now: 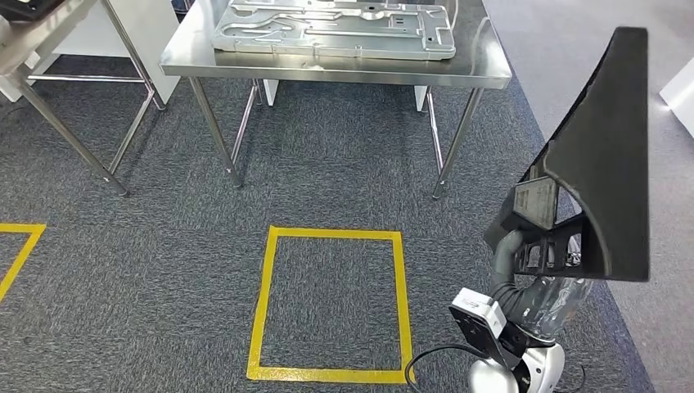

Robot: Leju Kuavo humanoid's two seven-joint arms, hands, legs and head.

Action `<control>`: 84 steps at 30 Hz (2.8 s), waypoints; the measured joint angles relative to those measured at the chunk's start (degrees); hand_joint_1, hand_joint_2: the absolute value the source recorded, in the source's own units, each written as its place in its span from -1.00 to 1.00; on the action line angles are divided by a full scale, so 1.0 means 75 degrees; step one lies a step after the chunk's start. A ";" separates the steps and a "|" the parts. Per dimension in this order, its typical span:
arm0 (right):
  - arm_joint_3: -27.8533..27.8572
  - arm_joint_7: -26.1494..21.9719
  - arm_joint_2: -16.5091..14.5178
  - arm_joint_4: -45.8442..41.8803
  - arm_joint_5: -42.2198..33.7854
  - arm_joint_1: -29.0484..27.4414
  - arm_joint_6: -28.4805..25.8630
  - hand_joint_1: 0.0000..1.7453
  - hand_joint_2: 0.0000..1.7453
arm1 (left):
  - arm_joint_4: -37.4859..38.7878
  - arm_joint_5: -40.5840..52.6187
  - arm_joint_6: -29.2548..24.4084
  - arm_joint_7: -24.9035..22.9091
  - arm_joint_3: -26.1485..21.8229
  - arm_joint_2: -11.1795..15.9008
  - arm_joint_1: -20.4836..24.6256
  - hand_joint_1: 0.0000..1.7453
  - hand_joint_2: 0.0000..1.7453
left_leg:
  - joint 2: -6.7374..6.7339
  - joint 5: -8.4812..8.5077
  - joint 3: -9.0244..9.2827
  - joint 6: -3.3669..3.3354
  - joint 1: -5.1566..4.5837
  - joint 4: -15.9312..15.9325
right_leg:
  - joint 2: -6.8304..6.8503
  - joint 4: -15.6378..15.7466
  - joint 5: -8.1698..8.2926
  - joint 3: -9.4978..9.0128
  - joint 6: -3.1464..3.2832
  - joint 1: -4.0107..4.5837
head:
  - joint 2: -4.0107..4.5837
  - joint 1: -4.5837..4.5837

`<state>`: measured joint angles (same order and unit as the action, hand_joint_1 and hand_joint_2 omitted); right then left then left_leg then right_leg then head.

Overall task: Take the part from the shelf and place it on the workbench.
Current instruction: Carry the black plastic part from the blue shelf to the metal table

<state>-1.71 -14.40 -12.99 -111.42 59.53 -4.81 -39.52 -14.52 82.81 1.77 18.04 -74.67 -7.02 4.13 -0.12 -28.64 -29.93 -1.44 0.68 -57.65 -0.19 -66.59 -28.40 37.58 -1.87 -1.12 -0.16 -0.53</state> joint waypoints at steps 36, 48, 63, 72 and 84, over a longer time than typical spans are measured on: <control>-0.3806 0.3954 0.2336 0.4697 0.4052 0.4223 0.4481 1.00 1.00 | 0.0095 0.0238 0.0280 -0.0047 0.0425 0.0235 0.0207 -1.00 -1.00 | 0.0059 -0.0388 0.0481 0.0215 -0.0008 0.0058 | 0.0038 0.0981 0.0588 0.0053 0.0214 0.0014 | 0.0000 0.0024; -0.4564 0.3826 0.2338 0.5247 0.4054 0.4976 0.4732 1.00 1.00 | 0.0114 0.0248 0.0297 -0.0053 0.0454 0.0291 0.0176 -1.00 -1.00 | 0.0070 0.0324 -0.1065 0.0118 -0.0048 -0.0581 | -0.0032 0.1060 -0.0243 -0.1063 0.0401 0.0120 | 0.0001 0.0026; -0.4752 0.3552 0.2309 0.5635 0.4054 0.5481 0.5180 1.00 1.00 | 0.0131 0.0249 0.0349 -0.0095 0.0535 0.0310 0.0202 -1.00 -1.00 | 0.0130 0.0055 -0.0023 -0.0096 -0.0065 -0.0041 | -0.0002 0.0646 0.0337 0.0088 0.0110 0.0082 | 0.0002 -0.0052; -0.5178 0.3052 0.2264 0.5867 0.4027 0.6205 0.5986 1.00 1.00 | 0.0138 0.0195 0.0390 -0.0118 0.0593 0.0321 0.0264 -1.00 -1.00 | 0.0082 -0.0692 -0.0716 0.0276 -0.0023 -0.1696 | -0.0010 0.1171 0.0384 -0.0434 0.0433 0.0076 | 0.0001 -0.0018; -0.5936 0.2935 0.1881 0.6463 0.3959 0.6739 0.6311 1.00 1.00 | 0.0161 0.0106 0.0404 -0.0152 0.0613 0.0356 0.0238 -1.00 -1.00 | 0.0063 0.0601 -0.0783 0.0061 0.0014 -0.0220 | -0.0020 0.0685 -0.0136 -0.0848 0.0019 0.0038 | 0.0001 -0.0010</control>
<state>-46.23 7.61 1.12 -62.95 89.23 45.73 7.81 -13.31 83.61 4.79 16.90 -70.08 -4.35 5.91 0.35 -24.13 -35.80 -0.99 0.78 -59.30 -0.34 -61.46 -29.43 31.22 -1.73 -0.84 -0.15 -0.61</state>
